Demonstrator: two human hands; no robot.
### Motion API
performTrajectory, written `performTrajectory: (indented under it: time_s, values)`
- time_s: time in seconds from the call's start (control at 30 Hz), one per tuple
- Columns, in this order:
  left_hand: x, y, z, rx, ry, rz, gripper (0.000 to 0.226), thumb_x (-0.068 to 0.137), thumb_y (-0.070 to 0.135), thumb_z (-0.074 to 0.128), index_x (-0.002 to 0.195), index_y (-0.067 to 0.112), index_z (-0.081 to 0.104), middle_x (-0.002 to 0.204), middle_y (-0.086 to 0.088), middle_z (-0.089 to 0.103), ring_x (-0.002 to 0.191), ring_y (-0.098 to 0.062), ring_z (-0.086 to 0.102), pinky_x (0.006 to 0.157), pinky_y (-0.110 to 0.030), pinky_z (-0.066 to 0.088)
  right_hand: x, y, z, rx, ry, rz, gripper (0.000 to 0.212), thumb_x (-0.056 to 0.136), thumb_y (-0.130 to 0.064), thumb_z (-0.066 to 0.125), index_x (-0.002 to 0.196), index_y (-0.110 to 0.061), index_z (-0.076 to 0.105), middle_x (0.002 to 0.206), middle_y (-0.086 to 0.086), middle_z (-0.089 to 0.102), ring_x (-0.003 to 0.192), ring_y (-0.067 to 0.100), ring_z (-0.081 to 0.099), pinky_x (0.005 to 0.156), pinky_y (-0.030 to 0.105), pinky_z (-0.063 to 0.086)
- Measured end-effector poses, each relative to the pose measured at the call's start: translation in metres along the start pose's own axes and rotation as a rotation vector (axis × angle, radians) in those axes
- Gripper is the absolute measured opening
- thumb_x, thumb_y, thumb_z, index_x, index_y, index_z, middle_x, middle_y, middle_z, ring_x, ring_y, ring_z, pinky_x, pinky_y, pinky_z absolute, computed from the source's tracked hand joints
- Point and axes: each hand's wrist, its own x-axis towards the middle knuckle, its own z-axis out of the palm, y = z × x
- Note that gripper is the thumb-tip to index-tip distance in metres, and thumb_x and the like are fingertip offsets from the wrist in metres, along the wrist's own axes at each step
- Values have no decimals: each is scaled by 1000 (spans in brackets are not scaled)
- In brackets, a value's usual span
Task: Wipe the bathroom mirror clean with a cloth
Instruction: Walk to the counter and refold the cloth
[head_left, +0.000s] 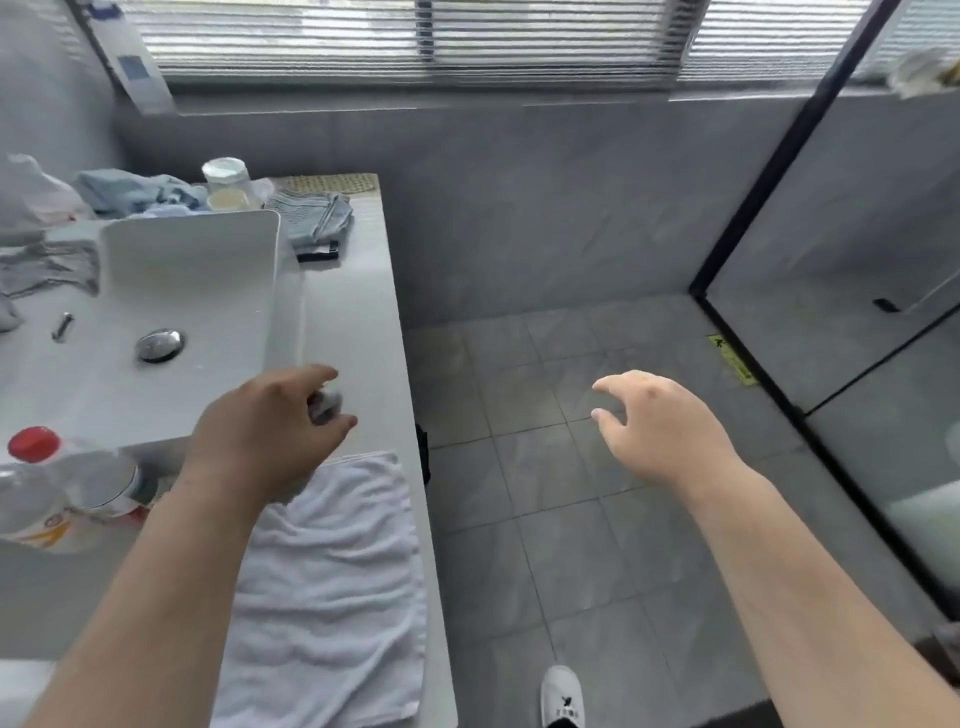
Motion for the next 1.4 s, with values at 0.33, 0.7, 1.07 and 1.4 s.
performTrajectory:
  time_s: [0.33,0.7,1.07,1.4]
  values:
    - [42,111,46,-31,25,-83,47,83,37,72,128,27,63,115,-4,69,107,-32,62,86,-39,46,59,119,-23,53,-49,-31,33,98,-27,57,130,-19,61,125,0,64,118,24,55,91,38,48]
    - [98,149,56,31,33,-120,45,85,37,71,128,26,63,116,-3,68,108,-32,61,87,-39,44,133,154,-24,64,-63,-101,37,98,-29,56,134,-21,59,129,-5,62,120,22,54,89,33,44]
    - [224,100,68,-66,66,-194,40,85,34,69,124,26,65,103,-1,70,91,-30,63,81,-37,48,273,117,-31,-40,-111,-129,35,100,-33,52,133,-24,59,127,-6,63,120,19,54,94,34,46]
    - [346,96,69,-52,56,-174,42,86,37,69,126,28,64,116,-2,68,105,-30,62,85,-39,46,382,94,-24,9,-166,-118,32,101,-32,50,130,-24,60,125,-5,62,120,19,53,93,34,45]
